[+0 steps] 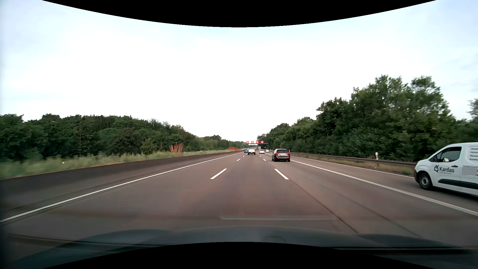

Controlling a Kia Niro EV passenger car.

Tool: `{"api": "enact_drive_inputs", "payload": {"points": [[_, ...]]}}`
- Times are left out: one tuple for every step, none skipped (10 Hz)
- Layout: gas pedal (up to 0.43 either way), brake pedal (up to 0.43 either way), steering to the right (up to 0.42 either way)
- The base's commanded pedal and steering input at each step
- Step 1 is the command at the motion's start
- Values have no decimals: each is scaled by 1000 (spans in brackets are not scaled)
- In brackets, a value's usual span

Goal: Follow the waypoints while adhering to traffic rules and regulations

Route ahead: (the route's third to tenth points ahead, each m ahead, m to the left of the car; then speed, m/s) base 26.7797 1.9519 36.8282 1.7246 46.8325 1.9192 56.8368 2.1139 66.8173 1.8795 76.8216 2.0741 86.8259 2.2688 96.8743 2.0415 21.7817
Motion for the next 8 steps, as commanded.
{"api": "enact_drive_inputs", "payload": {"points": [[150,0,-3],[150,0,-3],[150,0,-3],[150,0,-4],[150,0,-4],[150,0,-5],[150,0,-5],[150,0,-5]]}}
